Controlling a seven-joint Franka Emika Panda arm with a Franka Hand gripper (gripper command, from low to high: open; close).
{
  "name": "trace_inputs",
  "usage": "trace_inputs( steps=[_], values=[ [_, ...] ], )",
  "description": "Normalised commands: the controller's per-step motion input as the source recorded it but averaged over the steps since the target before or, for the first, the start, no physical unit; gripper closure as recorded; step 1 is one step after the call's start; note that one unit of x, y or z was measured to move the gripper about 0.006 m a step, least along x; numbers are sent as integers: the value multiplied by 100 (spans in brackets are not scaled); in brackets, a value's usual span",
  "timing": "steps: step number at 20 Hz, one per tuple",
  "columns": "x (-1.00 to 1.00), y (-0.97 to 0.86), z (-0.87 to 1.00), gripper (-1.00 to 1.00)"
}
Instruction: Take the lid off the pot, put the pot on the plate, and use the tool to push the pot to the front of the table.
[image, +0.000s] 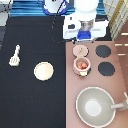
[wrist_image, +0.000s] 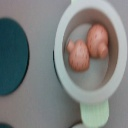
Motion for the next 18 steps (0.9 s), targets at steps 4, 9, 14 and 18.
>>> trace_inputs(
  steps=[4,9,14,18],
  values=[
    [93,-30,-5,-100],
    [59,-34,-40,-100],
    [18,-19,-59,-100],
    [0,-9,-66,-100]
  ],
)
